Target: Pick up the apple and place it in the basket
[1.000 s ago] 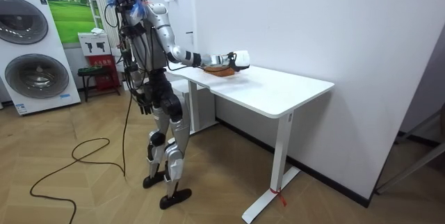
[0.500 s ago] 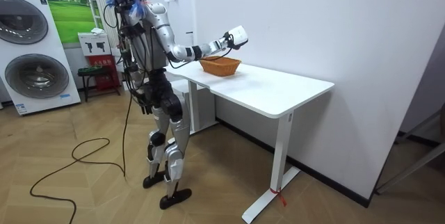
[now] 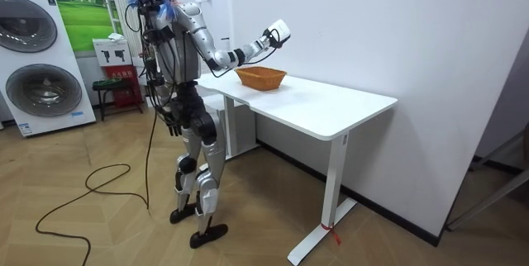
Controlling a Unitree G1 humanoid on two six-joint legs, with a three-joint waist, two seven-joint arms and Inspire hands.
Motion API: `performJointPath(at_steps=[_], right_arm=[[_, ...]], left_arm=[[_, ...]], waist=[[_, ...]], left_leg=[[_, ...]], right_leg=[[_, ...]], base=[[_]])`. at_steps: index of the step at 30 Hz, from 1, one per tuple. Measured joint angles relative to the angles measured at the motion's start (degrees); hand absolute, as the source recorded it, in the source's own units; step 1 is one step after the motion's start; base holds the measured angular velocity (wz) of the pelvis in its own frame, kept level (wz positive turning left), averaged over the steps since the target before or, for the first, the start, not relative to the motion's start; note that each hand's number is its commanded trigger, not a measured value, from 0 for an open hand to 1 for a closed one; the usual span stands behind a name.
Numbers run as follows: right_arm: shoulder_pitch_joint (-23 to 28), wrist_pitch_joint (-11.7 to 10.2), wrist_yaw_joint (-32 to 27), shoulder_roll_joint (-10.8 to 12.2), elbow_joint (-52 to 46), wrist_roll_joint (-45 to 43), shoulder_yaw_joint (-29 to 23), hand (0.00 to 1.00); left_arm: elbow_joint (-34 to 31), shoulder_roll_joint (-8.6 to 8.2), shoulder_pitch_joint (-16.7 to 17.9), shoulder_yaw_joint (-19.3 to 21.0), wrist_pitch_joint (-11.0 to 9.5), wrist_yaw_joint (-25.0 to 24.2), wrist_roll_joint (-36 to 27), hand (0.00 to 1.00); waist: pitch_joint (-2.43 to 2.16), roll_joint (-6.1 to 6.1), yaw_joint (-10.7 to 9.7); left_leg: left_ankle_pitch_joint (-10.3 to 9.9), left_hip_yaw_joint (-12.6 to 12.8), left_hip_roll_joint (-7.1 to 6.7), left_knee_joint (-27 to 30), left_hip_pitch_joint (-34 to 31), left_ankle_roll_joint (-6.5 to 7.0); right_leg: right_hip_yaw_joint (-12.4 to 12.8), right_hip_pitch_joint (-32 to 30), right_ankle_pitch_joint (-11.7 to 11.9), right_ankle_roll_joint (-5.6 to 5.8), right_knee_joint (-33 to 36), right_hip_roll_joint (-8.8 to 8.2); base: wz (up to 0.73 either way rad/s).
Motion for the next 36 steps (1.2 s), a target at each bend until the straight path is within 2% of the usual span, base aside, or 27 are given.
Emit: performJointPath(at_steps=[3,4,5,6,10,19,26,36], right_arm=[[-0.96,0.05,1.14,0.03,-0.02,-0.16,1.48,1.00],[-1.67,0.05,1.52,0.05,-0.02,-0.16,2.50,0.59],[-2.30,0.06,2.41,0.05,-0.02,-0.14,3.23,0.03],[-2.60,0.06,2.74,0.05,-0.02,-0.11,3.61,0.00],[-3.57,0.08,4.95,0.09,-0.73,0.35,5.61,0.00],[-5.11,0.85,8.22,0.12,-1.91,-0.14,7.73,0.00],[-5.82,1.13,9.27,0.13,-1.93,-0.14,7.74,0.00],[-5.80,1.14,9.71,0.15,-1.93,-0.34,7.72,0.00]], left_arm=[[0.00,0.00,-0.31,-0.09,0.12,0.20,-0.04,0.00],[0.03,0.00,-0.45,-0.16,0.31,0.45,-0.05,0.00],[0.03,0.00,-0.46,-0.18,0.54,0.52,-0.04,0.00],[0.03,0.00,-0.47,-0.18,0.62,0.57,-0.04,0.00],[-0.02,0.07,-0.49,-0.24,0.99,1.01,-0.04,0.00],[0.00,0.11,-1.49,-0.55,1.32,-0.29,-0.04,0.00],[0.01,0.11,-1.50,-0.56,1.33,-1.31,-0.04,0.00],[0.02,0.12,-0.94,-0.60,1.36,-0.89,-0.05,0.00]], waist=[[-0.12,-0.29,1.16],[-0.07,-0.32,1.31],[-0.04,-0.30,1.39],[-0.04,-0.30,1.41],[0.15,-0.15,2.63],[0.03,-0.63,4.38],[0.11,-1.04,4.42],[0.34,-0.54,3.85]], left_leg=[[0.00,-0.11,0.00,0.00,-0.23,0.00],[0.00,-0.21,0.00,-0.02,-0.25,0.00],[0.00,-0.37,0.00,-0.04,-0.28,0.00],[0.00,-0.44,0.00,-0.06,-0.31,0.00],[0.00,-0.34,0.00,-0.12,-0.46,0.00],[0.00,-0.42,0.05,-0.18,-0.53,-0.01],[0.00,-0.41,0.03,-0.10,-0.55,-0.01],[0.00,-0.51,0.02,0.07,-0.43,-0.01]], right_leg=[[-0.07,-0.19,0.00,0.00,0.00,0.00],[-0.08,-0.18,0.00,0.00,-0.06,0.01],[-0.04,-0.15,0.00,0.00,-0.14,0.03],[-0.02,-0.14,0.00,0.00,-0.18,0.04],[0.05,0.13,0.07,-0.09,-0.96,0.14],[-0.01,0.10,0.07,-0.09,-1.03,0.16],[-0.03,0.29,0.07,-0.09,-1.03,0.14],[-0.07,0.55,0.09,-0.12,-1.02,0.13]], base=[[0.00],[0.00],[0.00],[0.00],[0.00],[0.00],[0.00],[0.00]])
